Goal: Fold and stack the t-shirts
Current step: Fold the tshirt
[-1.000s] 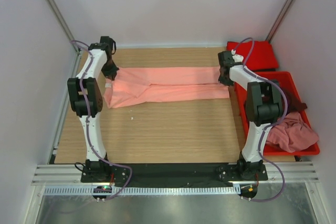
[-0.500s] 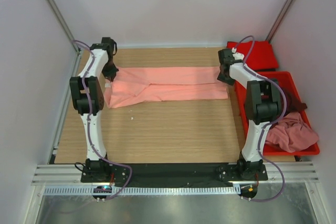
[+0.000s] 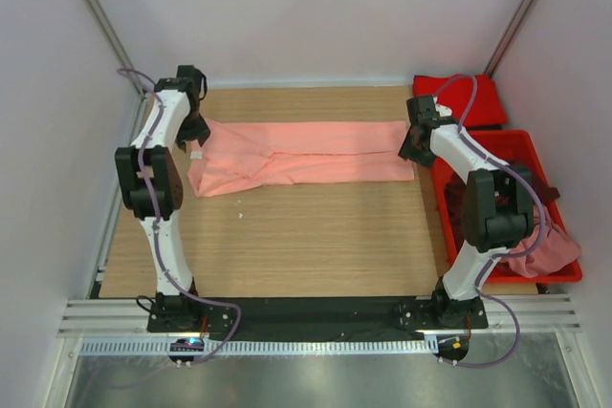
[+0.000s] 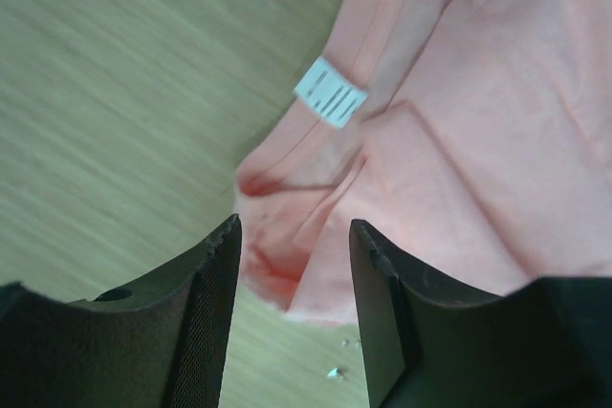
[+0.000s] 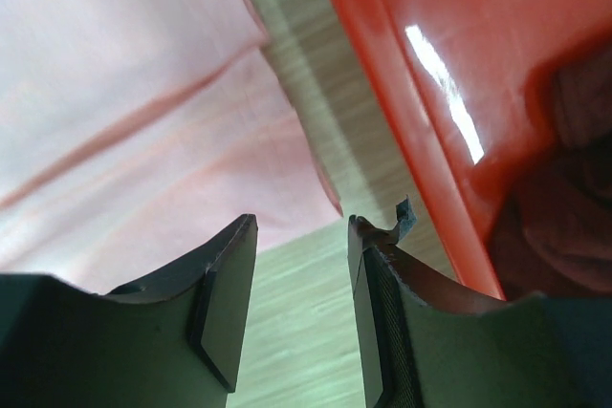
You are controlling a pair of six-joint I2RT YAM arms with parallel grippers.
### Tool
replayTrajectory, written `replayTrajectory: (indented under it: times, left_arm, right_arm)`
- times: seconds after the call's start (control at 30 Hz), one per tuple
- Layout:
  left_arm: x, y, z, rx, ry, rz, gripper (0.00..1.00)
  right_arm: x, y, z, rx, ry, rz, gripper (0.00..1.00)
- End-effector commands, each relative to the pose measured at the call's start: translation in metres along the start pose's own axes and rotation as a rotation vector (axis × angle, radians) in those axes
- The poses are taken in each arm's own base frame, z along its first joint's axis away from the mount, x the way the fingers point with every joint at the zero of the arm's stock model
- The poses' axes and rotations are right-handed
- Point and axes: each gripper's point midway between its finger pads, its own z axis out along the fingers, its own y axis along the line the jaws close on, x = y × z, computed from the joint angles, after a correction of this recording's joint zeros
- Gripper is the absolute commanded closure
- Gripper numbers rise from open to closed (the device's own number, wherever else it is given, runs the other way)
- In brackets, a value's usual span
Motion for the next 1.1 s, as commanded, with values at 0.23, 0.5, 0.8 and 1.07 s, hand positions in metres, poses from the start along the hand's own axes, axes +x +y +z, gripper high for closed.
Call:
replayTrajectory:
  times: [0.23,0.5,0.8,1.07]
  left_arm:
    - [0.086,0.031,-0.059,0.262,-0.019,-0.087,0.49]
    - [0.143,0.021,-0.043,0.403,0.075,-0.121,0.48]
    - [0.131,0.035,-0.010,0.234,0.038,-0.121,0.44]
    - [0.121,0.041,0.002,0.154,0.019,-0.136,0.44]
  right_arm:
    - [0.027,-0.001,0.008,-0.054,0.050,-0.007,0.50]
    - [0.034,-0.011,0.029,-0.010,0.001,-0.014,0.50]
    - [0.031,-0.019,0.032,0.011,-0.069,0.013,0.49]
    - [0.034,-0.024,0.040,0.038,-0.065,0.002,0.50]
